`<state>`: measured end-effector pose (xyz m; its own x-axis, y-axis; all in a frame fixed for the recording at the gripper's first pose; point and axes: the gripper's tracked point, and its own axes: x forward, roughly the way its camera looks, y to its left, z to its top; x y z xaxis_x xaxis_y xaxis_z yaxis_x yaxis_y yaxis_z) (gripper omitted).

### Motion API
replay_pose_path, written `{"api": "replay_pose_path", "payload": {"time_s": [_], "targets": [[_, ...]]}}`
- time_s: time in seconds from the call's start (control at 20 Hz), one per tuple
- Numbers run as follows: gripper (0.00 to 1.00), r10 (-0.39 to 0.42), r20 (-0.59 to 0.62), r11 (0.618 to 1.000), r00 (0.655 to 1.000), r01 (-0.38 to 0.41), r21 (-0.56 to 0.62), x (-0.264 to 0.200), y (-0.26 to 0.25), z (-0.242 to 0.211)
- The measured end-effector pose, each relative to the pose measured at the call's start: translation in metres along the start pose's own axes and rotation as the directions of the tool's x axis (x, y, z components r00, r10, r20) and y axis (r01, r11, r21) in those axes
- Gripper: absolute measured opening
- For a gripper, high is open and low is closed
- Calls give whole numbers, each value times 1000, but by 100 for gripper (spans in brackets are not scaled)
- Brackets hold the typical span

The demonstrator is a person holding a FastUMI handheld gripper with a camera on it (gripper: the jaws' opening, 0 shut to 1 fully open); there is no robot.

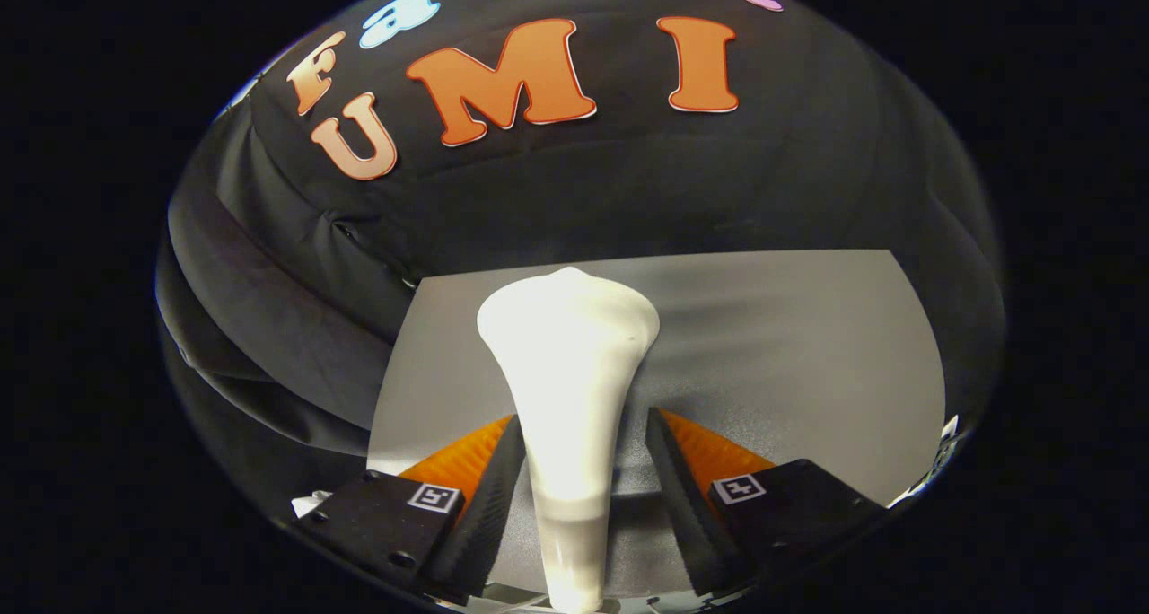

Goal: Iron the clothes twice with a garment steamer, once on the left side and once on the right side.

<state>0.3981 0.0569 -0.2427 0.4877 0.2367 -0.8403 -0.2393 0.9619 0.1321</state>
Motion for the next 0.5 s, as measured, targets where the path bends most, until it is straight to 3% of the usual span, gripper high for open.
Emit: {"api": "replay_pose_path", "payload": {"time_s": [0.25,0.5], "targets": [[61,5,-36,1000,999,-5,1,8,3,-4],[53,-20,-34,1000,999,21,19,9,2,-3]]}}
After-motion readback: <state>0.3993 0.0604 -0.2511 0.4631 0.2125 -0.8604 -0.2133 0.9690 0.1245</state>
